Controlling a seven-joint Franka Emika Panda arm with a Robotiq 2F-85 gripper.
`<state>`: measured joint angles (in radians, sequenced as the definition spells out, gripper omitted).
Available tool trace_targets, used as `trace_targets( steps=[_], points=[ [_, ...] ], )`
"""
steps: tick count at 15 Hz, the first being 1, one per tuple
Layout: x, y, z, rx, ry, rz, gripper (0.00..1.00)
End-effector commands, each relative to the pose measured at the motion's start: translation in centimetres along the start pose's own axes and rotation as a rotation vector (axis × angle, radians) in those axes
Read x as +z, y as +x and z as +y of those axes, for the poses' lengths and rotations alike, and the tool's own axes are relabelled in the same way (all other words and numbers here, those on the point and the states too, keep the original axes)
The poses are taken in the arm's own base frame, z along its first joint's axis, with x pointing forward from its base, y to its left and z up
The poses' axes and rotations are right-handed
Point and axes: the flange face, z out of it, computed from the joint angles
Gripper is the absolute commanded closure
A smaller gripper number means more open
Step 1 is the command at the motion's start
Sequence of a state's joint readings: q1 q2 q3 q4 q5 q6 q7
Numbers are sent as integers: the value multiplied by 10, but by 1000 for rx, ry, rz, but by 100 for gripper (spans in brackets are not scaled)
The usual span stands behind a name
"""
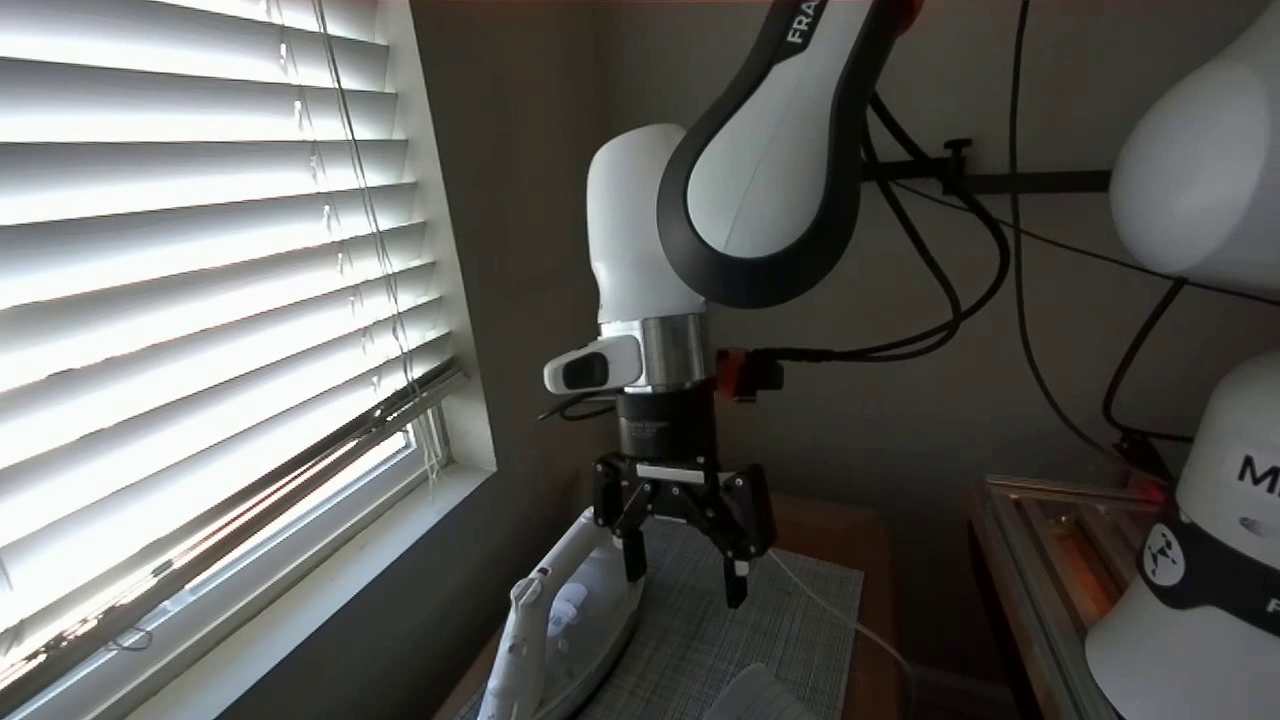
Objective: Turn the plastic jar over
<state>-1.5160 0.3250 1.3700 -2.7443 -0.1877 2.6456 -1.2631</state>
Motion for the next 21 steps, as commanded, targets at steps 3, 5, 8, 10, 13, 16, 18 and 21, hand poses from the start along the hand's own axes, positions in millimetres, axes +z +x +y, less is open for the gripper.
trace_targets(
  steps=[3, 5, 8, 10, 13, 16, 18, 21],
  points=[
    [-8, -14, -6, 292, 58, -50, 0],
    [-7, -18, -10, 391, 87, -64, 0],
    [-6, -18, -11, 377, 94, -56, 0],
    [-5, -18, -12, 402, 101, -61, 0],
    [-5, -18, -12, 410, 102, -62, 0],
    [-3, -27, -12, 440, 110, -66, 0],
    [0, -36, -13, 487, 147, -17, 0],
    [7, -56, -15, 607, 197, 38, 0]
  ],
)
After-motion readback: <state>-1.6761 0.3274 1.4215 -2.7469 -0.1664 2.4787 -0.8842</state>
